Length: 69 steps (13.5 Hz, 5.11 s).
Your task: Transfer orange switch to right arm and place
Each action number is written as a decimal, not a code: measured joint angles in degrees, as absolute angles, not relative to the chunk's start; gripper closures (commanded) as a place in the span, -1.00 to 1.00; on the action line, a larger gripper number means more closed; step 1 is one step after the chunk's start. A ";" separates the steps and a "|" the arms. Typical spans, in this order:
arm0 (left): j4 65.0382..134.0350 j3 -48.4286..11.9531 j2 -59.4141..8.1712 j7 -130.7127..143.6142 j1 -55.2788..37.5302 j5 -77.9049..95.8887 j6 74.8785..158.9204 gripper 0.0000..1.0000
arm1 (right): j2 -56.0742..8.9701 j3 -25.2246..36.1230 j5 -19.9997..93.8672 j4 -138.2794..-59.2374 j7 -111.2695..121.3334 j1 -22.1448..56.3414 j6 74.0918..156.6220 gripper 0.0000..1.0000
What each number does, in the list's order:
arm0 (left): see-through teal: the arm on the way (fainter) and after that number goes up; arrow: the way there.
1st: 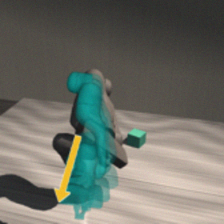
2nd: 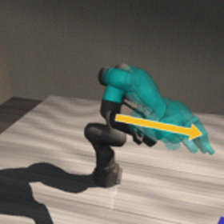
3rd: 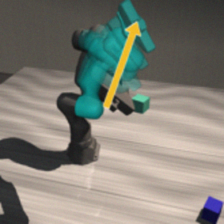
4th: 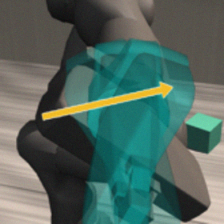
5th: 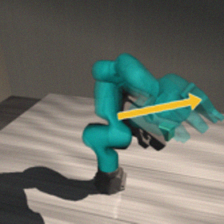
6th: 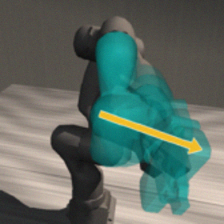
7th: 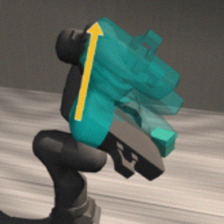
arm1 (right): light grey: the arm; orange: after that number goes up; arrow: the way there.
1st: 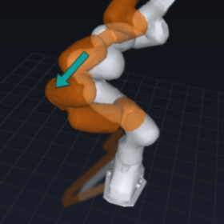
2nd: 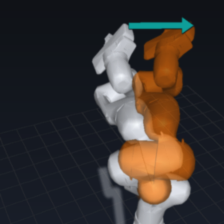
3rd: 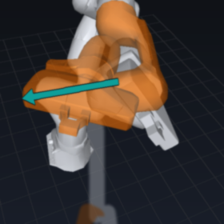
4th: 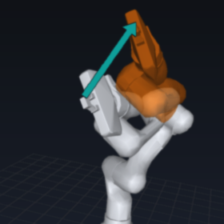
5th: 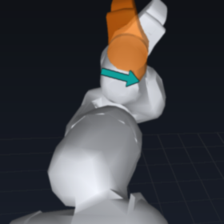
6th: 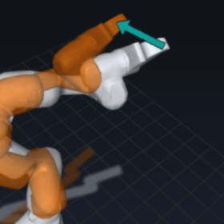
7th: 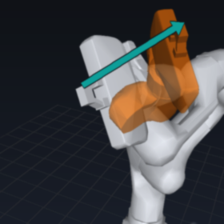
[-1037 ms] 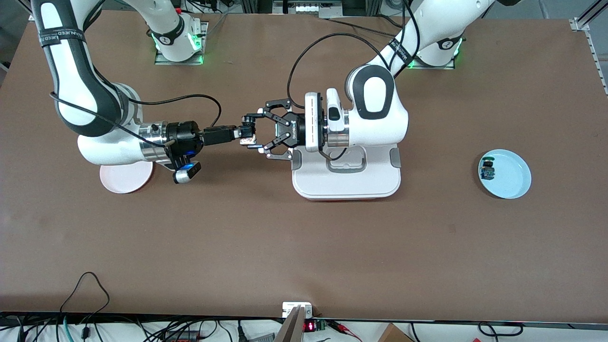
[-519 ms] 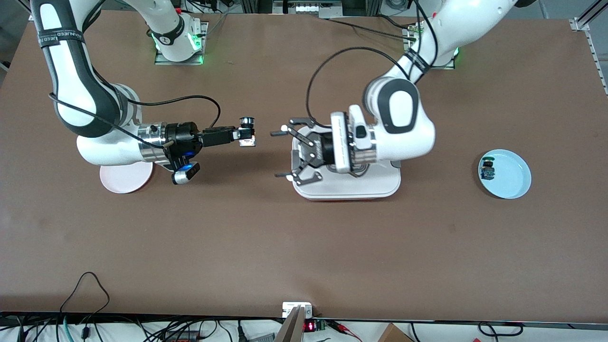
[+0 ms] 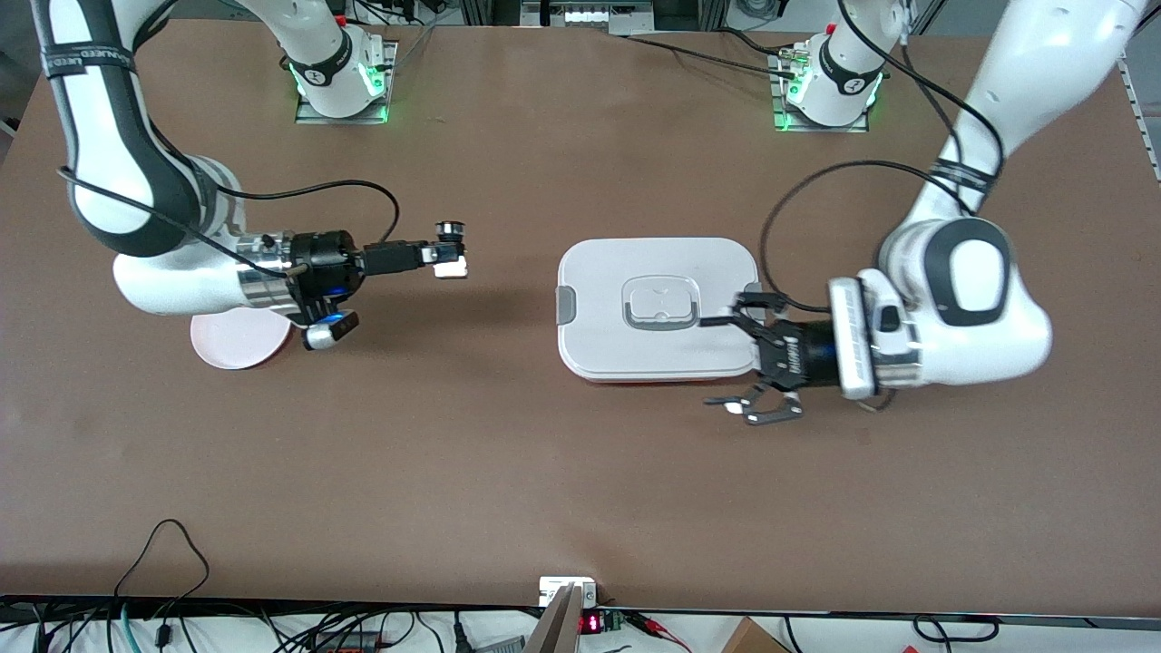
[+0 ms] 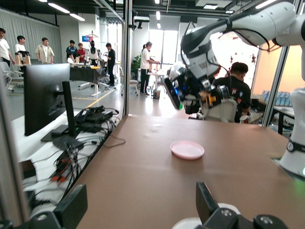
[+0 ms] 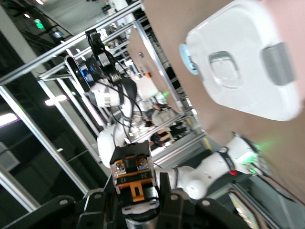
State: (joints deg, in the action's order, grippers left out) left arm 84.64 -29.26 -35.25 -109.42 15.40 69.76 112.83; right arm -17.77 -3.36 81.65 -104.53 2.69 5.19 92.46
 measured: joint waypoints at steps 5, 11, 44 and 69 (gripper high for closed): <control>76.79 -24.89 -39.98 -109.56 25.46 60.92 106.99 -1.00 | -16.58 -3.18 60.06 -104.45 10.09 0.37 90.30 1.00; 69.51 -20.08 -40.10 -105.78 30.64 45.84 103.09 -1.00 | -14.03 -3.14 23.73 -104.24 27.94 -0.02 90.67 1.00; 68.82 -14.41 -6.72 -19.26 5.38 3.30 82.24 -1.00 | -21.50 -2.79 -17.54 -131.41 79.20 -13.62 154.70 -1.00; 88.57 0.10 -4.15 -3.38 -1.20 3.27 95.21 -1.00 | -11.89 -6.73 5.35 -103.02 14.04 -10.61 103.49 -1.00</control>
State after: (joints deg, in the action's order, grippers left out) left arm 88.57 0.10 -4.15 -3.38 -1.20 3.27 95.21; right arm -11.89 -6.73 5.35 -103.02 14.04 -10.61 103.49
